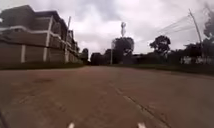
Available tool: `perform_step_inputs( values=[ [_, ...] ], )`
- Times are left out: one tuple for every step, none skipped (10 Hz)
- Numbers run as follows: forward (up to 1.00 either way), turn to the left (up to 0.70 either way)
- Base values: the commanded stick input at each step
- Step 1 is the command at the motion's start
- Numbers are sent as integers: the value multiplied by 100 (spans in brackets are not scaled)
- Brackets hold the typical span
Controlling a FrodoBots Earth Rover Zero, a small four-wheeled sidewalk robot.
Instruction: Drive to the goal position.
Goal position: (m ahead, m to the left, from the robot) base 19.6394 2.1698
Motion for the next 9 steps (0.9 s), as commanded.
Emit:
perform_step_inputs(
  values=[
    [70, 35],
    [70, 35],
    [70, 35],
    [70, 35],
    [70, 27],
    [70, 12],
    [70, 0],
    [70, 0],
    [70, 0]
  ],
)
